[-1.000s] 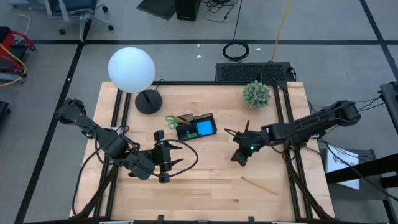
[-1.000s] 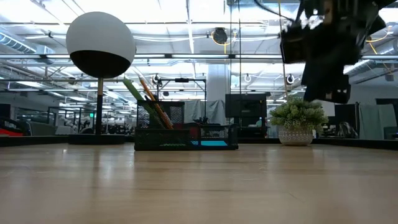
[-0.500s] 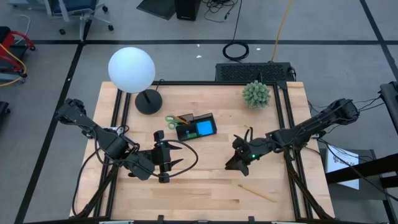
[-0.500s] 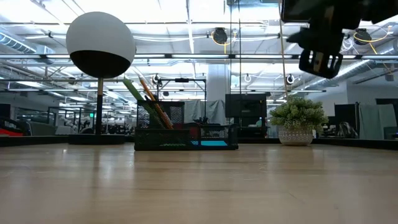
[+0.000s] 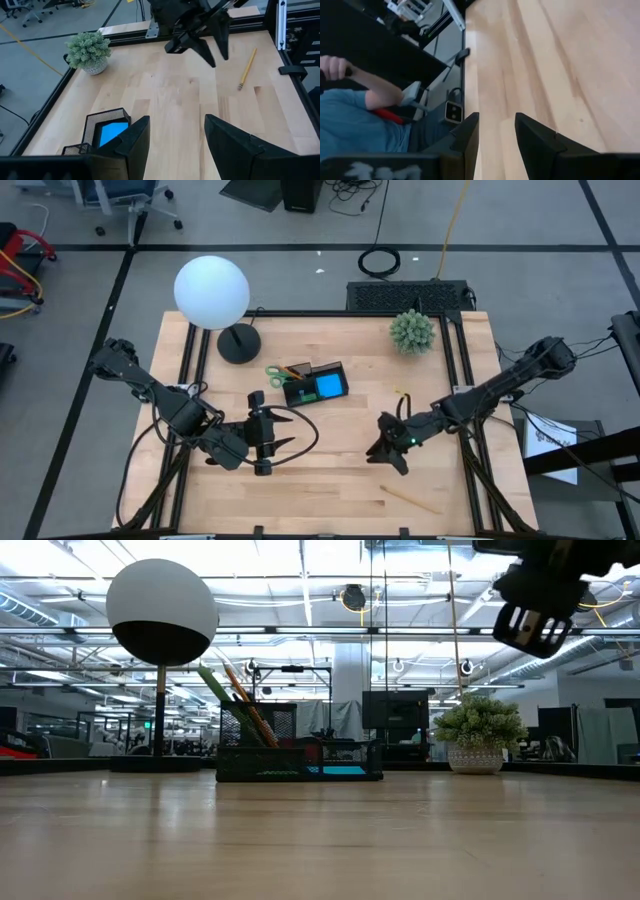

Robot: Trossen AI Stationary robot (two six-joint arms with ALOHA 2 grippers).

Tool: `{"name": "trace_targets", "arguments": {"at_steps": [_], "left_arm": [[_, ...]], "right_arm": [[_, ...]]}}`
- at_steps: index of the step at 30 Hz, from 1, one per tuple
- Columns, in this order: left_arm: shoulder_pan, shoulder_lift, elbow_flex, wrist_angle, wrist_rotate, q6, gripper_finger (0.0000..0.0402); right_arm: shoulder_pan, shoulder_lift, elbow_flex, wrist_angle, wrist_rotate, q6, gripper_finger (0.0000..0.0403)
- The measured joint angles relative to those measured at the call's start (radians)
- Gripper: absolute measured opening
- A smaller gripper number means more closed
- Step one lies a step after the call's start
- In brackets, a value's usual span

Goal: Pick and place office supplies into organizer
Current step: Put the yellow pencil into the black desk organizer

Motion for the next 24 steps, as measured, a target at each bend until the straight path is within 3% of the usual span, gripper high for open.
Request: {"name": "trace_targets", "arguments": {"at_steps": [15, 20, 24], "left_arm": [[0.000, 0.000, 0.000, 0.001, 0.000, 0.001, 0.0196], [0.000, 0.000, 0.000, 0.000, 0.000, 0.001, 0.0196], [0.000, 0.000, 0.000, 0.000, 0.000, 0.001, 0.0196]], "right_arm": [[0.066, 0.000, 0.002, -0.030, 0.002, 0.052, 0.0118], [0.091, 0.000, 0.124, -0.312, 0.051, 0.035, 0.0118], [0.132, 0.000, 0.273, -0.580, 0.177, 0.039, 0.0118]]}}
